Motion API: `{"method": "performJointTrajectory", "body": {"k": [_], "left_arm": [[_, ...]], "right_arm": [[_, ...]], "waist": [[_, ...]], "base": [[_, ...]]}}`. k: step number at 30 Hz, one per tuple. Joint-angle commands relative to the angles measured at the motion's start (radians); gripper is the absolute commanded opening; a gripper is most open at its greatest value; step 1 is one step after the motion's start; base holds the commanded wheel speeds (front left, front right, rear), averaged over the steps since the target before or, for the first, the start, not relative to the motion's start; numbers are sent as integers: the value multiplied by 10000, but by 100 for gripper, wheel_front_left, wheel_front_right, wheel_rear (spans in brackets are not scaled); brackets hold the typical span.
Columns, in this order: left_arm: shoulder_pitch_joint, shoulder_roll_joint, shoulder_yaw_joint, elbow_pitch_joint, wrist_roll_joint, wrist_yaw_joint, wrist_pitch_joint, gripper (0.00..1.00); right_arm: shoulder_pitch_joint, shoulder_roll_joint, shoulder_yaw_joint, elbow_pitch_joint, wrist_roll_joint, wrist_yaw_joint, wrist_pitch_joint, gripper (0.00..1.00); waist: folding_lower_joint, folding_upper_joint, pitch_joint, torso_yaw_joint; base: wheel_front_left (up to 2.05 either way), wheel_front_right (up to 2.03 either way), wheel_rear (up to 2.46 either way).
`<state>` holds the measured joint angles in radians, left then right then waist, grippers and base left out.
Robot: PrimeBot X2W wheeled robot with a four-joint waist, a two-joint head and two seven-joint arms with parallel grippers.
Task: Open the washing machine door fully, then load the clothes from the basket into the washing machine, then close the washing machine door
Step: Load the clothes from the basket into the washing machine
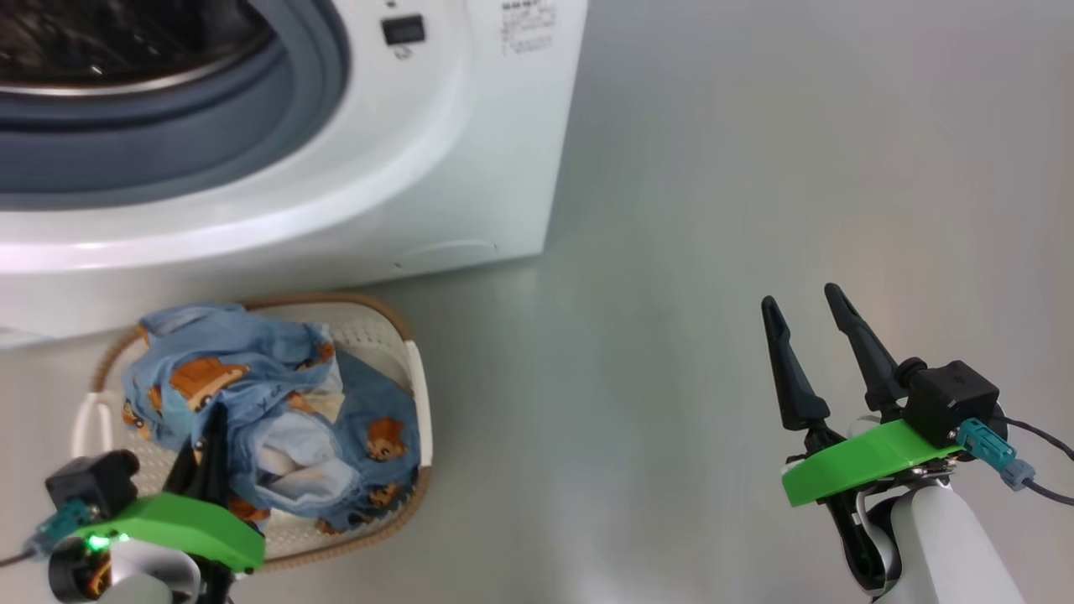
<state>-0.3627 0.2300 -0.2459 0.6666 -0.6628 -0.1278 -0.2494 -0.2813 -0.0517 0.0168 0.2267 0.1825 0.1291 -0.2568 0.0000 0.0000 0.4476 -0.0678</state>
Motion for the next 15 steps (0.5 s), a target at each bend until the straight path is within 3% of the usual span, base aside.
{"method": "performJointTrajectory", "body": {"k": [1,15], "left_arm": [[240,220,447,-325,168,-28,-122,0],[1671,-525,2058,-2793,2100,-28,-123,0]], "right_arm": [[282,15,201,-179,-53,16,-49,100],[813,15,130,31,-155,16,-49,100]], "waist": [[0,0,-640,336],[0,0,-2199,625]], "base": [[0,0,0],[0,0,0]]}}
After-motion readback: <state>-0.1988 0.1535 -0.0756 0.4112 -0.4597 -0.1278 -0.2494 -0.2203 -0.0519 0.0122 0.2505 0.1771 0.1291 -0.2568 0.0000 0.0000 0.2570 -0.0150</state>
